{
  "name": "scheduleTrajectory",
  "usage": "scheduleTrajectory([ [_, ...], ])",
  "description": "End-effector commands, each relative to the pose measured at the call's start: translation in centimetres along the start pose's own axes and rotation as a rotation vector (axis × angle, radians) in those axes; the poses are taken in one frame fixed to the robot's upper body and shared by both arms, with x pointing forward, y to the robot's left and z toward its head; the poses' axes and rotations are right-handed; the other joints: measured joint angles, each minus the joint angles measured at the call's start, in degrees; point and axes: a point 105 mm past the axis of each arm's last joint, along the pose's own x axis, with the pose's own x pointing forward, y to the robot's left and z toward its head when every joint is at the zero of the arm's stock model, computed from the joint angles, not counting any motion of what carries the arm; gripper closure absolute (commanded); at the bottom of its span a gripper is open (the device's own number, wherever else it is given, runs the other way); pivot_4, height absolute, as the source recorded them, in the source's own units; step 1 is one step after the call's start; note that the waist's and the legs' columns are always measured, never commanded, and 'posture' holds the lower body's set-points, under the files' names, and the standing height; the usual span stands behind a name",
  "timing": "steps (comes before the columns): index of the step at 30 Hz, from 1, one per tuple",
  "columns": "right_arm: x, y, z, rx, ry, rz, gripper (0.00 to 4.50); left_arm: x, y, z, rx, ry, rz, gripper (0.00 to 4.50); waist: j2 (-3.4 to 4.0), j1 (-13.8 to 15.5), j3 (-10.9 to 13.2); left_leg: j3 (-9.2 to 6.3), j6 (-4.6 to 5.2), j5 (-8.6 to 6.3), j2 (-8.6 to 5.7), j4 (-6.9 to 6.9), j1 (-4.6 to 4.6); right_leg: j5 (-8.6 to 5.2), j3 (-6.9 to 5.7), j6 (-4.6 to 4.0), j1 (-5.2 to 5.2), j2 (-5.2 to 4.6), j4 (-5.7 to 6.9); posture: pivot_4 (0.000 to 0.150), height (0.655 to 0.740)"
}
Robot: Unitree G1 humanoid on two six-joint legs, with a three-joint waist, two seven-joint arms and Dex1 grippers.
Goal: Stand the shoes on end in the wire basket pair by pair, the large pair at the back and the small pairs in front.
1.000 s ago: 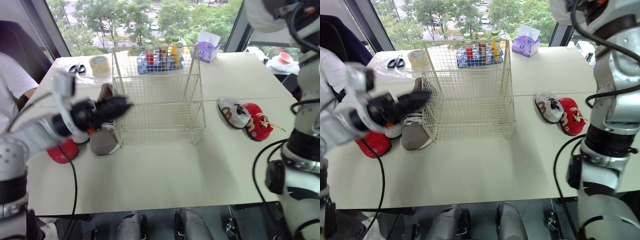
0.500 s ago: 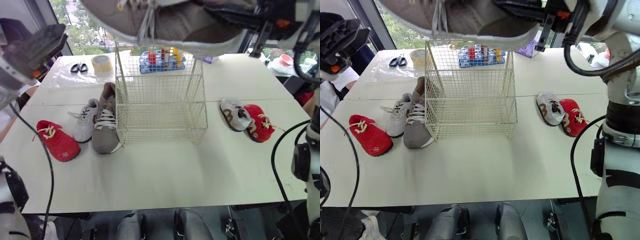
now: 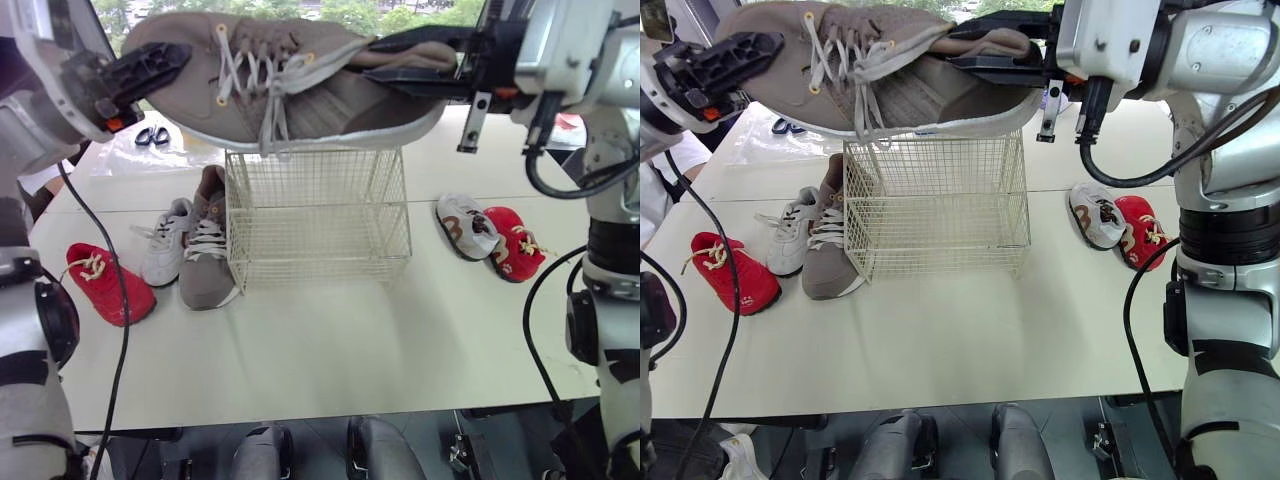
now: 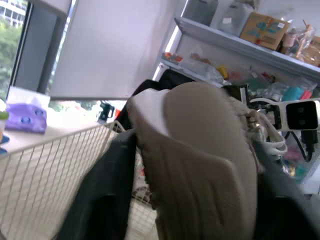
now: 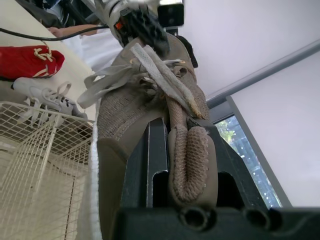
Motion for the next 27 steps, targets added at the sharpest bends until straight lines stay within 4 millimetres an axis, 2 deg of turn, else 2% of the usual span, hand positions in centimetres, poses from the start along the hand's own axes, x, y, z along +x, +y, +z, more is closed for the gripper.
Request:
scheduleTrajectory([
  [1, -0.3, -1.0, 2.2, -0.071, -0.063, -0.056, 4.35, 1.7, -2.3, 0.8, 0.036, 0.016, -0.146, 3.63, 0.0, 0.0, 0.0, -0.01, 0.0, 0.0, 0.0, 0.0, 0.0, 0.0, 0.0, 0.0, 0.0, 0.0, 0.02, 0.15, 0.74],
  [2, -0.3, -1.0, 2.1, -0.045, -0.062, -0.062, 4.35, 1.7, -2.3, 0.7, 0.041, 0.017, -0.143, 3.95, 0.0, 0.0, 0.0, -0.03, 0.0, 0.0, 0.0, 0.01, 0.0, 0.0, 0.01, 0.0, 0.0, -0.01, 0.04, 0.15, 0.74],
  [4, -0.4, -1.0, 1.9, -0.006, -0.058, -0.077, 4.35, 1.8, -2.2, 0.6, 0.047, 0.014, -0.133, 4.03, 0.0, 0.1, 0.0, -0.09, 0.0, 0.0, 0.02, 0.03, 0.01, 0.0, 0.02, 0.0, 0.01, -0.04, 0.22, 0.15, 0.74],
  [8, -2.2, -2.9, 1.0, 0.228, -0.094, -0.28, 2.43, 0.3, -2.3, 1.6, 0.026, -0.113, -0.085, 4.03, -0.02, 0.1, 0.0, -0.22, 0.0, 0.0, 0.05, 0.07, 0.0, -0.01, 0.03, 0.01, 0.0, -0.09, 0.29, 0.15, 0.74],
  [12, -6.7, -5.6, 0.0, 0.547, -0.283, -0.64, 0.21, -1.9, -0.9, 3.1, 0.042, -0.382, 0.113, 4.03, -0.06, 0.2, 0.0, -0.29, -0.02, 0.02, 0.06, 0.12, 0.03, 0.0, 0.04, 0.01, 0.06, -0.18, 0.35, 0.15, 0.74],
  [14, -9.6, -5.9, -0.9, 0.743, -0.457, -0.845, 0.06, -2.5, -1.9, 2.9, 0.06, -0.537, 0.158, 4.03, -0.08, 0.2, 0.0, -0.36, -0.04, 0.04, 0.03, 0.13, 0.05, 0.0, -0.01, 0.01, 0.13, -0.25, 0.34, 0.15, 0.74],
  [16, -10.6, -4.9, -2.4, 0.93, -0.573, -0.955, 0.06, -2.5, -3.3, 1.7, 0.022, -0.642, 0.157, 4.03, -0.1, 0.3, 0.0, -0.43, -0.04, 0.04, 0.0, 0.11, 0.08, 0.01, -0.02, 0.01, 0.23, -0.48, 0.35, 0.15, 0.74],
  [18, -9.5, -3.4, -3.5, 1.085, -0.625, -0.948, 0.06, -1.5, -4.2, 0.1, -0.028, -0.674, 0.151, 4.03, -0.11, 0.2, 0.0, -0.46, -0.05, 0.04, -0.02, 0.08, 0.08, 0.02, -0.05, 0.02, 0.28, -0.55, 0.31, 0.15, 0.74],
  [21, -5.6, -1.1, -4.8, 1.252, -0.615, -0.843, 0.06, -0.3, -3.9, -1.9, -0.146, -0.742, 0.161, 4.03, -0.11, 0.2, 0.0, -0.43, -0.05, 0.06, -0.07, 0.11, 0.11, 0.03, -0.05, 0.02, 0.26, -0.52, 0.32, 0.15, 0.74],
  [25, -1.3, 0.7, -5.3, 1.333, -0.584, -0.713, 0.06, 0.9, -3.5, -3.5, -0.247, -0.799, 0.145, 4.03, -0.09, 0.2, -0.1, -0.44, 0.07, 0.04, -0.08, 0.11, 0.21, 0.05, -0.05, -0.02, 0.28, -0.28, 0.37, 0.15, 0.74],
  [27, -0.1, 0.9, -4.9, 1.342, -0.594, -0.672, 0.06, 1.8, -3.8, -4.3, -0.282, -0.8, 0.115, 4.03, -0.09, 0.2, -0.1, -0.46, 0.11, 0.02, -0.06, 0.11, 0.22, 0.05, -0.05, -0.02, 0.31, -0.22, 0.35, 0.15, 0.74],
])
